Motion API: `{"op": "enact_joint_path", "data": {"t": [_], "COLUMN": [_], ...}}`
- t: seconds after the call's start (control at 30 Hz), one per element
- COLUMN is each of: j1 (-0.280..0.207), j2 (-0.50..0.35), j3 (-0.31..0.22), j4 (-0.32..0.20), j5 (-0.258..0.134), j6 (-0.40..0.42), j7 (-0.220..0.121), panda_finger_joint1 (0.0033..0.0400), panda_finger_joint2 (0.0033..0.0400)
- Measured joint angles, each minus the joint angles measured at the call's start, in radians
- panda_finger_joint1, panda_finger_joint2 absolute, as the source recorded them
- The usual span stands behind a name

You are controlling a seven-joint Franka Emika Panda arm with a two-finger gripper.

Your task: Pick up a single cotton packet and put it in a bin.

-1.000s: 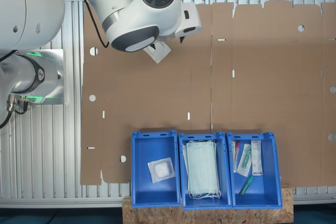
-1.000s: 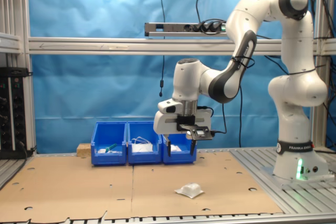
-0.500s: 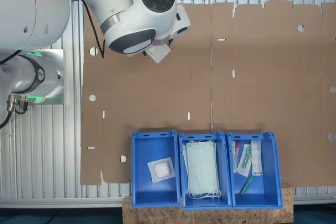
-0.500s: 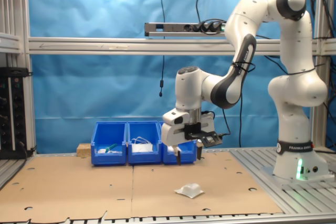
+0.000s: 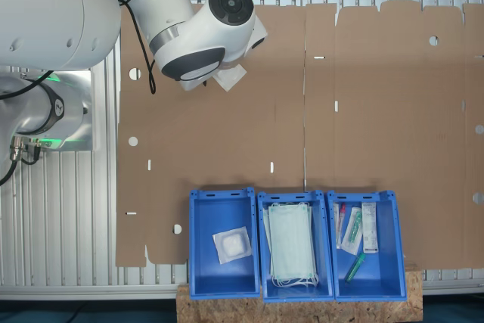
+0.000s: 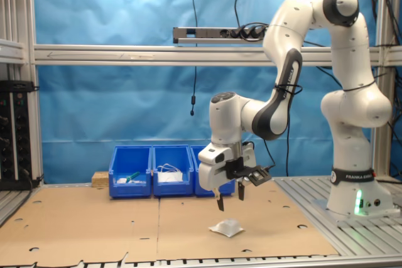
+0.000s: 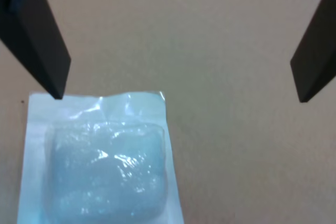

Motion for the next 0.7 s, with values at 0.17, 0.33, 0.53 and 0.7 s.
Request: {"op": "enact_joint_path", "data": {"t": [0.17, 0.33, 0.53, 0.7], "j1": [0.000, 0.000, 0.000, 0.000], "j2": [0.027, 0.052, 0.088, 0.106], "j3": [0.000, 0.001, 0.008, 0.017], "j4": [0.003, 0.013, 0.037, 0.050], "j5": [0.004, 0.006, 0.018, 0.030], "j6": [0.005, 0.014, 0.031, 0.039], "j7": [-0.061, -0.113, -0.171, -0.198], "panda_finger_joint1": [0.0400, 0.0400, 0.0400, 0.0400], "panda_finger_joint2": [0.0400, 0.0400, 0.0400, 0.0400]}}
